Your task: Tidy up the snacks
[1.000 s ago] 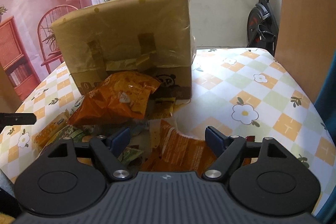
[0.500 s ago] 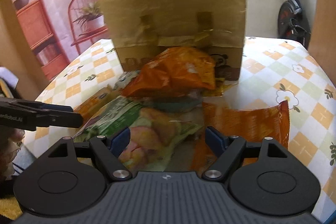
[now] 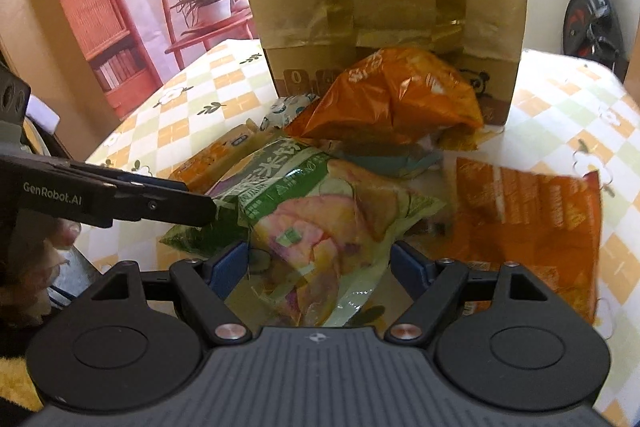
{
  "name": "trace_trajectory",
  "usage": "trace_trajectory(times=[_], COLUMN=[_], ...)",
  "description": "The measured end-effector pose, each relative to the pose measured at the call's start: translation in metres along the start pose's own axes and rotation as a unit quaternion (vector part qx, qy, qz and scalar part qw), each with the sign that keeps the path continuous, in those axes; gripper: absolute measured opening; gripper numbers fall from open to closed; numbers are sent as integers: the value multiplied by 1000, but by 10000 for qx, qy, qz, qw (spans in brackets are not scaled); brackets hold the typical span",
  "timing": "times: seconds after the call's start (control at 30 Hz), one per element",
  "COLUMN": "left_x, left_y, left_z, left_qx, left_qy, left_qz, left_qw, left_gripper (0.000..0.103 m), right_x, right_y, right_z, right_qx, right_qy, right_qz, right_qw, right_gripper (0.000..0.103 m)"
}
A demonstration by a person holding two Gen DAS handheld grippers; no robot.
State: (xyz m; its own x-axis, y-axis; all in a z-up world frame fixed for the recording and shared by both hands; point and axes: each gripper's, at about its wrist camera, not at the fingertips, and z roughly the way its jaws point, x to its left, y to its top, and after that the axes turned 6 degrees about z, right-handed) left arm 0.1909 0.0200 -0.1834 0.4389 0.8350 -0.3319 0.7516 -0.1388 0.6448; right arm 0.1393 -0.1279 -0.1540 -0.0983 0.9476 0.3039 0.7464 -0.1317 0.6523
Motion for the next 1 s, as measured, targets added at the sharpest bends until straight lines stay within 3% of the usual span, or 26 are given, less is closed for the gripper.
trace_trajectory(times=[0.2, 0.33, 0.6, 0.73, 1.0], left_x=[-6, -5, 0, -2, -11], left_y=[1, 0, -4, -2, -2], left_z=[13, 14, 14, 14, 7], left_qx=[92, 64, 111, 89, 133], left_qy=[15, -2, 24, 78, 187], left_qz=[133, 114, -14, 34, 255], left_qw=[9999, 9999, 9999, 9999, 9994], left_gripper=[73, 65, 60, 57, 56], right_x=[-5, -6, -20, -15, -10], right_y=[-2, -4, -5, -5, -5], right_z=[8, 9, 18, 15, 9], right_qx=[66, 45, 135, 9, -74], right_qy=[84, 76, 50, 226, 245], right_qz=[140, 122, 536, 361, 211], right_qw=[9998, 9999, 9985, 9991, 9994], right_gripper=[82, 82, 84, 65, 59])
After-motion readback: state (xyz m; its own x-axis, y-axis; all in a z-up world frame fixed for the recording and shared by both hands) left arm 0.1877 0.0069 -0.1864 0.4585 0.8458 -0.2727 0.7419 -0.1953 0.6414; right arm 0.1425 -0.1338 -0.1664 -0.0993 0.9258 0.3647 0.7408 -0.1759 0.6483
